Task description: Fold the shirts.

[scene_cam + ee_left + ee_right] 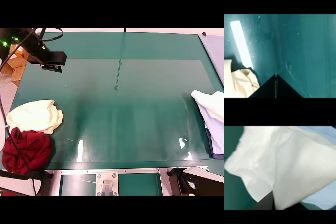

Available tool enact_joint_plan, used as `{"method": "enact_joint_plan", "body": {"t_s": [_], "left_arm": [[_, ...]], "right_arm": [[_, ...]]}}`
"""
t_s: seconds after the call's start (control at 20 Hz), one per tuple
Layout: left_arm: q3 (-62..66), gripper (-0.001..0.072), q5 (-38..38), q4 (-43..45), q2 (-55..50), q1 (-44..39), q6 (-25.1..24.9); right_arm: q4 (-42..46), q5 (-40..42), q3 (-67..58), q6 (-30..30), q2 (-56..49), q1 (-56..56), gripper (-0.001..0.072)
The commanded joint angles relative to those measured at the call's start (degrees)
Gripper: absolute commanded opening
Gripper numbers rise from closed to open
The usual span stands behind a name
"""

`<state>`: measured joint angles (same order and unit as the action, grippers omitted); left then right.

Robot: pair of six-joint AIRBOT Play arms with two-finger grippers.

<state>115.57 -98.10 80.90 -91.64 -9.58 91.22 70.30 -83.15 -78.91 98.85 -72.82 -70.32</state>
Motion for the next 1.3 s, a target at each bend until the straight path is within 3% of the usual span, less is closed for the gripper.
{"method": "enact_joint_plan", "body": {"t_s": [0.0, 0.05, 0.1, 0.15, 0.2, 0.35, 0.4, 0.45, 0.5, 0.65, 0.8, 1.0, 1.25], "left_arm": [[0.07, 0.0022, 0.02, -1.68, 0.02, 0.0, -0.24], [0.07, 0.0022, 0.02, -1.88, 0.02, 0.0, -0.26], [0.07, 0.0022, 0.04, -1.9, 0.02, -0.02, -0.26], [0.07, 0.0022, 0.07, -1.88, 0.02, 0.0, -0.26], [0.07, 0.0022, 0.09, -1.9, 0.02, 0.0, -0.33], [0.07, 0.0022, 0.46, -1.95, 0.02, 0.0, -2.86], [0.09, 0.0021, 1.05, -1.95, 0.04, 0.0, -3.78], [0.09, 0.0022, 1.66, -1.9, 0.15, 0.0, -3.85], [0.07, 0.0021, 2.32, -1.9, 0.57, 0.0, -3.85], [-0.66, 0.0021, 3.54, -1.95, 2.73, -0.02, -2.1], [-8.74, 0.0021, 4.28, -4.52, 7.45, -0.31, 0.31], [-33.44, 0.0021, 9.73, -3.72, 20.7, -4.48, 3.04], [-58.95, 0.0021, 16.09, -3.74, 34.25, -7.45, 9.03]], "right_arm": [[14.93, -0.48, 8.24, 1.46, 1.44, -0.35, 0.0014], [16.44, -0.48, 9.81, 1.46, 1.42, -0.35, 0.0016], [17.25, -0.48, 11.41, 1.46, 1.29, -0.35, 0.0116], [17.38, -0.66, 12.68, 1.46, 1.18, -0.35, 0.0485], [17.35, -1.14, 13.42, 1.46, 1.03, -0.35, 0.0659], [14.05, -2.99, 11.23, 1.7, 0.94, 1.42, 0.0658], [10.16, -2.84, 9.09, 1.66, 0.96, 3.41, 0.0552], [6.27, -2.36, 6.86, 1.4, 0.96, 6.1, 0.0229], [2.49, -1.29, 4.63, 0.52, 0.96, 9.99, 0.0043], [-3.69, 2.8, 1.6, -3.63, 1.29, 25.51, 0.0015], [-3.5, 4.59, 4.42, -6.6, 1.81, 44.78, 0.0015], [0.46, 7.17, 11.32, -8.57, 2.25, 64.37, 0.0015], [3.87, 12.41, 17.03, -9.62, 4.13, 77.55, 0.0015]]}}
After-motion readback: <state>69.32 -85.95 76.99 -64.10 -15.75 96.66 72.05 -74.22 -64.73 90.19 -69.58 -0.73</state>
